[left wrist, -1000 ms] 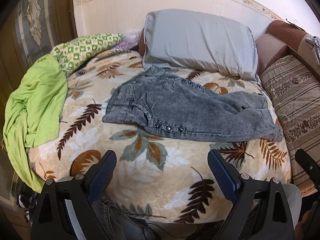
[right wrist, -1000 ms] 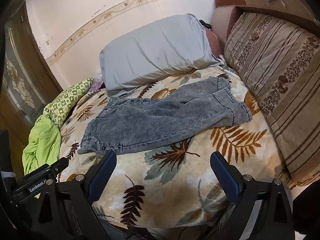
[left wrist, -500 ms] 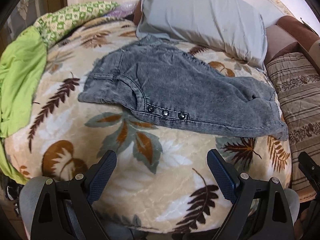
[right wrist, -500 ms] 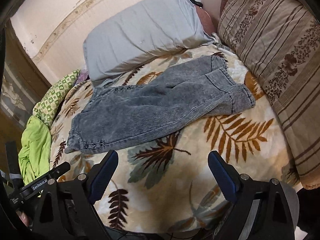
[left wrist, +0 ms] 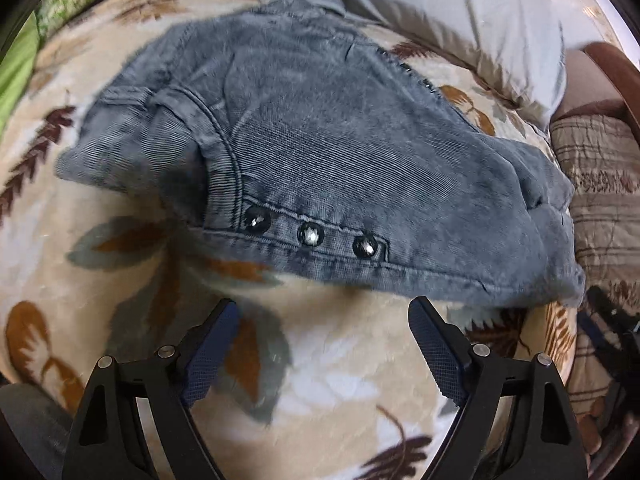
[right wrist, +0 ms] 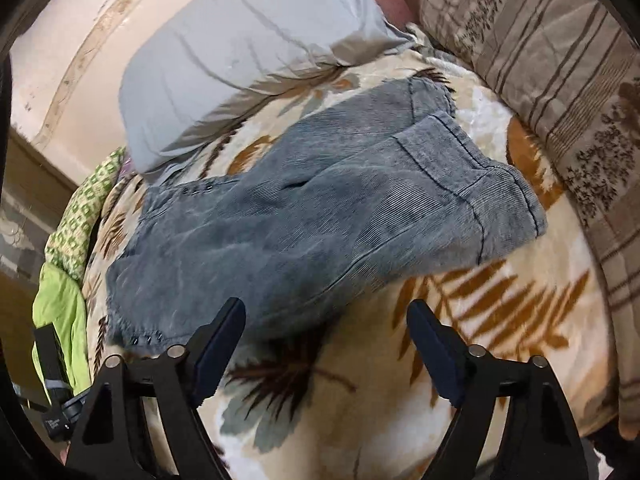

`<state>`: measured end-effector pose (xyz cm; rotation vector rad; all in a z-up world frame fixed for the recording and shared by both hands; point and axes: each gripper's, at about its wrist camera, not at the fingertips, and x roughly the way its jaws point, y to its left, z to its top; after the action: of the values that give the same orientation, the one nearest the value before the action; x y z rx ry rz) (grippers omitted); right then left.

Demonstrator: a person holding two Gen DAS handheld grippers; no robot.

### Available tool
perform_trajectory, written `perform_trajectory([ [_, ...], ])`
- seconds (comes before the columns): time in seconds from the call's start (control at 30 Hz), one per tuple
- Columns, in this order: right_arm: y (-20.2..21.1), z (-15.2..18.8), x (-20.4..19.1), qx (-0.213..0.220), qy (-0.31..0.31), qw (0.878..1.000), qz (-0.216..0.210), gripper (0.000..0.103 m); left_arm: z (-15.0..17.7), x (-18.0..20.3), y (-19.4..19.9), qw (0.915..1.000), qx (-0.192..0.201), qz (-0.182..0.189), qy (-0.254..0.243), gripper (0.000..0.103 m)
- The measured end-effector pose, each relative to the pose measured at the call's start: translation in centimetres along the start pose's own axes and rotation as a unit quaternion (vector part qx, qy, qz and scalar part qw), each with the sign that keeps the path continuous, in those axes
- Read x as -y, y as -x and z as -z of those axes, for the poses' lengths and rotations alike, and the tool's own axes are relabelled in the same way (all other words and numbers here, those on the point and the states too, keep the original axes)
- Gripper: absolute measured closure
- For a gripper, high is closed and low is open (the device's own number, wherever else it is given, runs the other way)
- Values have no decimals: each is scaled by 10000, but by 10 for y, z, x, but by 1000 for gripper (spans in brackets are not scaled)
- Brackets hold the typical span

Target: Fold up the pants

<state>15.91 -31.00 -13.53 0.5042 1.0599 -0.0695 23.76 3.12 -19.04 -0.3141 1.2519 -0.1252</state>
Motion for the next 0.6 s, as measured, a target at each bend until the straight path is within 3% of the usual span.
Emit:
perform_trajectory([
  [0.07,-11,-7,11,-58,-186,9998,28,26,-10,-5,-10,9999,-36,82,95,16],
  [0.27,-45,-21,47,-391,-903,9951,-80,47,-41,-13,-32,9985,-85,297,455,16],
  [0.33,-53,-25,49,-407,-932,9948,-26,59,-48,-14,-39,9975,-100,329,612,17],
  [0.37,-56,-25,49,-433,-955,9945,-17,75,-50,-15,-41,9972,-99,325,663,19],
  [0.4,-57,-25,49,-440,-941,9946,-45,89,-51,-16,-42,9971,-79,232,723,32],
  [0.43,-58,-25,47,-414,-899,9951,-20,93,-52,-18,-42,9969,-32,42,791,48],
  [0.5,-55,-21,42,-352,-832,9959,94,98,-53,-22,-44,9957,49,-96,918,59],
  [0.53,-53,-20,41,-321,-801,9962,113,99,-54,-25,-46,9953,66,-73,967,70],
  [0.6,-46,-19,37,-242,-723,9970,110,100,-55,-31,-48,9943,82,42,1063,77],
])
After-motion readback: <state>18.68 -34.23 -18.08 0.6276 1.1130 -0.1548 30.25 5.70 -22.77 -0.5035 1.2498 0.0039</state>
